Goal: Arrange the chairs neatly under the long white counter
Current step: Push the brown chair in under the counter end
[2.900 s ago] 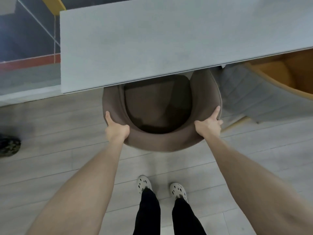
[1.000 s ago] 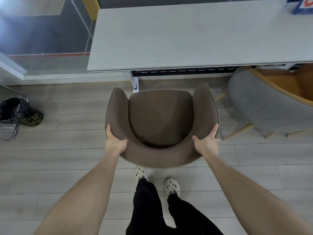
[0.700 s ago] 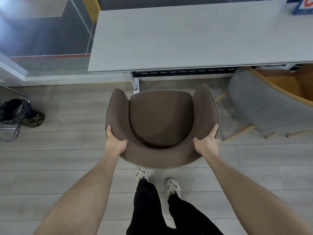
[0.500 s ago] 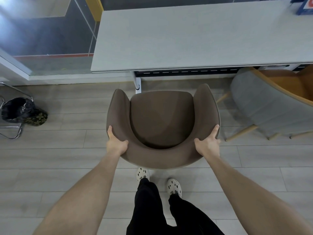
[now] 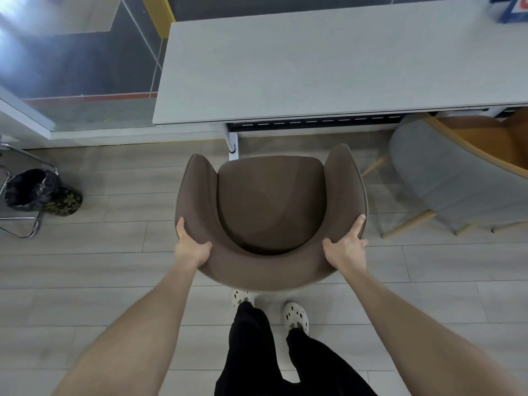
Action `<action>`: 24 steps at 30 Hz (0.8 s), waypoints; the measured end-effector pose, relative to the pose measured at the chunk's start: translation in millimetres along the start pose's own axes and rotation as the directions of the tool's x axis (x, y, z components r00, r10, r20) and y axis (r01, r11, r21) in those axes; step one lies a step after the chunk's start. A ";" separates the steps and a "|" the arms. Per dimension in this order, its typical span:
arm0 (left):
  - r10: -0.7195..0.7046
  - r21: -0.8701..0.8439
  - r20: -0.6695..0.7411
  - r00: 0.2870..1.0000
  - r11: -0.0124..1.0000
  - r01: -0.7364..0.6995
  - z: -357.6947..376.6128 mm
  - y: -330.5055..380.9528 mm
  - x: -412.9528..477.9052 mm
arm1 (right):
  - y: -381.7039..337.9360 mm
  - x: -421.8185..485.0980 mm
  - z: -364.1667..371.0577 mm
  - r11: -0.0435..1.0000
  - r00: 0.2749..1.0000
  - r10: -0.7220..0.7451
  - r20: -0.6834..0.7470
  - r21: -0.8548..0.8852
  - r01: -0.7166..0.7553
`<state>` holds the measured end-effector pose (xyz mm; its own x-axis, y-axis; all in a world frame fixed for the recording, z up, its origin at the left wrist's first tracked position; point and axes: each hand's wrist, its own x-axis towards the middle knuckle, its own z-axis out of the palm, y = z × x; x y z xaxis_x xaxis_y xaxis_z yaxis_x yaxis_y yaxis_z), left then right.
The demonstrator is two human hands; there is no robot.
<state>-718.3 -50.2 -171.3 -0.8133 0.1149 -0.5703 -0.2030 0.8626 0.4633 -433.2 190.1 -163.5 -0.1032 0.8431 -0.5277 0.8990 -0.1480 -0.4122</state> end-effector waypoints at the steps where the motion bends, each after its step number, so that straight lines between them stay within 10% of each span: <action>1: -0.002 0.004 -0.003 1.000 1.000 0.002 -1.6 -2.0 1.5 | -0.4 -1.0 1.4 1.000 1.000 -0.002 0.003 0.000 0.002; 19: -0.007 0.042 -0.016 1.000 0.999 0.007 -7.4 0.6 19.5 | -14.6 6.0 9.3 0.999 0.999 0.049 0.007 -0.013 -0.049; 24: 0.051 0.293 0.034 0.998 0.954 -0.059 -17.9 4.3 22.1 | -9.6 9.9 -5.2 1.000 0.990 0.027 0.137 -0.019 -0.025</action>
<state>-746.9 -52.7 -169.8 -0.8035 0.1754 -0.5689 0.0136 0.9608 0.2771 -440.7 202.6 -160.9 -0.1362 0.7599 -0.6356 0.9093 -0.1588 -0.3847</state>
